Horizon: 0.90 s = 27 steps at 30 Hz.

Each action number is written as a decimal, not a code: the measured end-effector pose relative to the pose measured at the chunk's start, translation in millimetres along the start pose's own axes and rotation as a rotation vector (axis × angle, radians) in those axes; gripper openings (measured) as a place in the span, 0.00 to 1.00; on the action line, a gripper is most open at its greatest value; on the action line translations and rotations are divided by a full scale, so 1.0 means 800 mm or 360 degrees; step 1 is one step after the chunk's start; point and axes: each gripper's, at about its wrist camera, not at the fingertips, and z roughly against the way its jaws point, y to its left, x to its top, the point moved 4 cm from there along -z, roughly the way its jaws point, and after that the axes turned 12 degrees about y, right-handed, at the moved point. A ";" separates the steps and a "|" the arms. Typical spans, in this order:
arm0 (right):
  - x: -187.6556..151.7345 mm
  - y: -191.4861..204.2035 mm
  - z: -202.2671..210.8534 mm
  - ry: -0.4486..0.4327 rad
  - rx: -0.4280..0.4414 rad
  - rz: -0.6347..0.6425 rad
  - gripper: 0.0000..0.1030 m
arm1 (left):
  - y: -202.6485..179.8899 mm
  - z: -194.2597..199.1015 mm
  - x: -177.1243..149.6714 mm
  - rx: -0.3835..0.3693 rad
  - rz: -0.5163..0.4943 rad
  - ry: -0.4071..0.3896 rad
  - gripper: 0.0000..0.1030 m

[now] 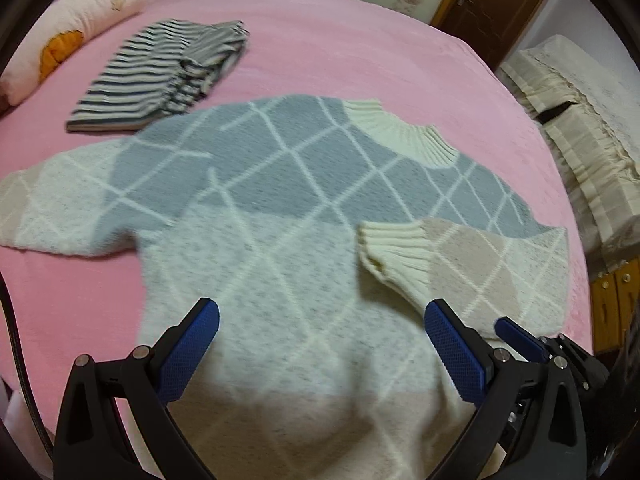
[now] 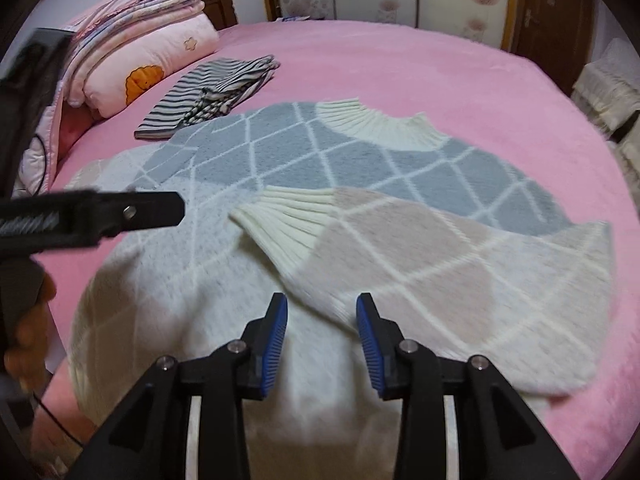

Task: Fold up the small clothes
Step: 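Lift the cuff with the right gripper, fold sleeve across the body, release, then move the left gripper to the other sleeve cuff and grasp it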

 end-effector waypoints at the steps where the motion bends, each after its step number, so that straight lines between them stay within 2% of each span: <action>1: -0.004 -0.005 0.006 -0.0011 -0.0022 -0.0016 0.35 | -0.004 -0.003 -0.001 -0.0026 -0.0005 0.0014 0.99; 6: -0.036 -0.051 0.035 -0.0061 -0.0069 -0.0186 0.35 | -0.030 -0.024 0.000 -0.0114 -0.0033 0.0095 0.99; 8: -0.046 -0.067 0.039 -0.0067 -0.0088 -0.0242 0.35 | -0.038 -0.033 0.003 -0.0145 -0.0036 0.0120 0.95; 12: -0.075 -0.105 0.043 -0.0032 -0.0080 -0.0396 0.35 | -0.052 -0.054 0.013 -0.0216 -0.0026 0.0167 0.81; 18: -0.099 -0.131 0.039 -0.0002 -0.0087 -0.0496 0.35 | -0.059 -0.080 0.021 -0.0285 0.0034 0.0216 0.60; 23: -0.100 -0.135 0.036 -0.0010 -0.0064 -0.0515 0.35 | -0.068 -0.093 0.030 -0.0310 0.0051 0.0223 0.54; 24: -0.099 -0.135 0.037 -0.0017 -0.0064 -0.0512 0.35 | -0.070 -0.094 0.032 -0.0313 0.0044 0.0221 0.49; 26: -0.100 -0.134 0.038 -0.0024 -0.0069 -0.0507 0.35 | -0.073 -0.098 0.035 -0.0299 0.0040 0.0226 0.28; 27: -0.100 -0.134 0.037 -0.0025 -0.0070 -0.0506 0.35 | -0.075 -0.102 0.037 -0.0286 0.0046 0.0234 0.11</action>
